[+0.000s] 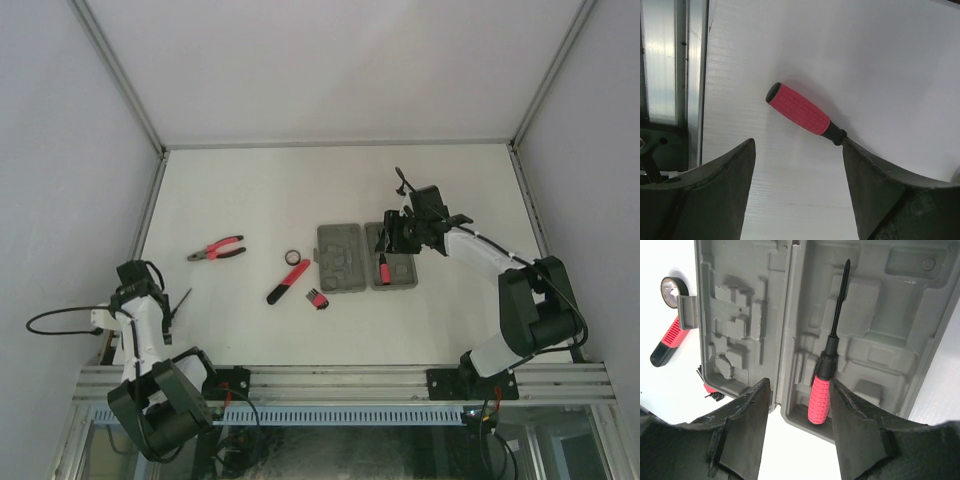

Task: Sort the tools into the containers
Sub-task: Pick up the screwdriver from the corner of the board.

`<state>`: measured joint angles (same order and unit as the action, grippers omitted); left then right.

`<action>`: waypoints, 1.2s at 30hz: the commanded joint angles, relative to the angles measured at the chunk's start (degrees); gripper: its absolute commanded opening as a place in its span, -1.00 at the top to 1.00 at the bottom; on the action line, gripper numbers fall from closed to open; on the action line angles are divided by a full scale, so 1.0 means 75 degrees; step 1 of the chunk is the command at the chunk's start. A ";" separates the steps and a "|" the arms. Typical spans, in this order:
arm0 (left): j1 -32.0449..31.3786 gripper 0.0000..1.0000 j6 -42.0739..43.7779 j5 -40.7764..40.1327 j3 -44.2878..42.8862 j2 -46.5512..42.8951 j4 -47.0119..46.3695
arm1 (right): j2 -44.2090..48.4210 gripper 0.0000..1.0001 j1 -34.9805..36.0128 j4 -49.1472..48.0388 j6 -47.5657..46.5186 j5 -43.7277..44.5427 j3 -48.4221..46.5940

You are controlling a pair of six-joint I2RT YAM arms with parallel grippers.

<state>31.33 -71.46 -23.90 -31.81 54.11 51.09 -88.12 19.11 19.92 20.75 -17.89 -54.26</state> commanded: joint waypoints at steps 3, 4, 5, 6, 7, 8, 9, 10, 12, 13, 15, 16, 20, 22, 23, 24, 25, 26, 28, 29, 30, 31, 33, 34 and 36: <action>0.0228 -0.48 -0.0160 -0.0269 0.0109 -0.0066 -0.0310 | -0.0051 0.00 0.0029 -0.0139 0.0010 -0.0123 -0.0361; 0.0255 -0.48 -0.0154 -0.0270 0.0108 -0.0047 -0.0358 | -0.0062 0.00 0.0027 -0.0128 0.0001 -0.0131 -0.0361; 0.0286 -0.48 -0.0162 -0.0270 0.0108 -0.0006 -0.0398 | -0.0074 0.00 0.0040 -0.0125 -0.0007 -0.0134 -0.0359; 0.0312 -0.47 -0.0156 -0.0270 0.0105 0.0041 -0.0442 | -0.0087 0.00 0.0040 -0.0112 -0.0012 -0.0140 -0.0365; 0.0356 -0.47 -0.0156 -0.0270 0.0098 0.0098 -0.0492 | -0.0087 0.00 0.0041 -0.0104 -0.0013 -0.0145 -0.0364; 0.0385 -0.47 -0.0147 -0.0270 0.0091 0.0174 -0.0536 | -0.0097 0.00 0.0050 -0.0095 -0.0023 -0.0157 -0.0366; 0.0430 -0.47 -0.0151 -0.0270 0.0082 0.0250 -0.0583 | -0.0109 0.00 0.0053 -0.0099 -0.0025 -0.0168 -0.0366; 0.0457 -0.47 -0.0137 -0.0245 0.0067 0.0312 -0.0646 | -0.0119 0.00 0.0047 -0.0101 -0.0025 -0.0194 -0.0363; 0.0509 -0.47 -0.0123 -0.0197 0.0056 0.0459 -0.0746 | -0.0138 0.00 0.0047 -0.0095 -0.0025 -0.0214 -0.0362; 0.0539 -0.47 -0.0117 -0.0181 0.0049 0.0523 -0.0796 | -0.0143 0.00 0.0042 -0.0092 -0.0031 -0.0225 -0.0365; 0.0576 -0.47 -0.0096 -0.0139 0.0040 0.0667 -0.0904 | -0.0146 0.00 0.0052 -0.0084 -0.0036 -0.0233 -0.0362; 0.0581 -0.46 -0.0085 -0.0115 0.0041 0.0742 -0.0938 | -0.0156 0.00 0.0054 -0.0079 -0.0037 -0.0237 -0.0359; 0.0686 -0.46 -0.0042 0.0007 0.0036 0.1042 -0.1093 | -0.0187 0.00 0.0060 -0.0056 -0.0037 -0.0248 -0.0360; 0.0774 -0.45 0.0002 0.0064 0.0060 0.1212 -0.1183 | -0.0201 0.01 0.0066 -0.0065 -0.0025 -0.0276 -0.0361; 0.0820 -0.45 0.0030 0.0095 0.0070 0.1285 -0.1231 | -0.0204 0.01 0.0074 -0.0066 -0.0025 -0.0288 -0.0365; 0.0858 -0.45 0.0044 0.0134 0.0093 0.1376 -0.1297 | -0.0204 0.01 0.0066 -0.0056 -0.0025 -0.0298 -0.0360; 0.0895 -0.45 0.0080 0.0174 0.0136 0.1440 -0.1379 | -0.0204 0.01 0.0071 -0.0052 -0.0025 -0.0306 -0.0359; 0.0938 -0.44 0.0084 0.0203 0.0176 0.1485 -0.1459 | -0.0204 0.01 0.0067 -0.0054 -0.0025 -0.0308 -0.0361; 0.1016 -0.42 0.0110 0.0274 0.0273 0.1569 -0.1619 | -0.0204 0.01 0.0067 -0.0054 -0.0025 -0.0321 -0.0359; 0.1059 -0.40 0.0136 0.0315 0.0306 0.1609 -0.1697 | -0.0196 0.01 0.0068 -0.0055 -0.0019 -0.0325 -0.0361; 0.1084 -0.39 0.0147 0.0342 0.0340 0.1660 -0.1743 | -0.0196 0.01 0.0068 -0.0055 -0.0014 -0.0324 -0.0365; 0.1103 -0.38 0.0161 0.0350 0.0351 0.1698 -0.1794 | -0.0193 0.01 0.0074 -0.0055 -0.0004 -0.0332 -0.0360; 0.1133 -0.32 0.0196 0.0364 0.0357 0.1791 -0.1879 | -0.0204 0.01 0.0066 -0.0064 0.0008 -0.0350 -0.0359; 0.1153 -0.30 0.0219 0.0368 0.0356 0.1822 -0.1914 | -0.0206 0.01 0.0074 -0.0066 0.0009 -0.0349 -0.0362; 0.1189 -0.23 0.0271 0.0411 0.0340 0.1882 -0.1955 | -0.0207 0.01 0.0076 -0.0064 0.0022 -0.0367 -0.0361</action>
<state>39.20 -70.08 -22.31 -31.07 66.35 39.70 -89.71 19.29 20.36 20.60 -19.92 -54.81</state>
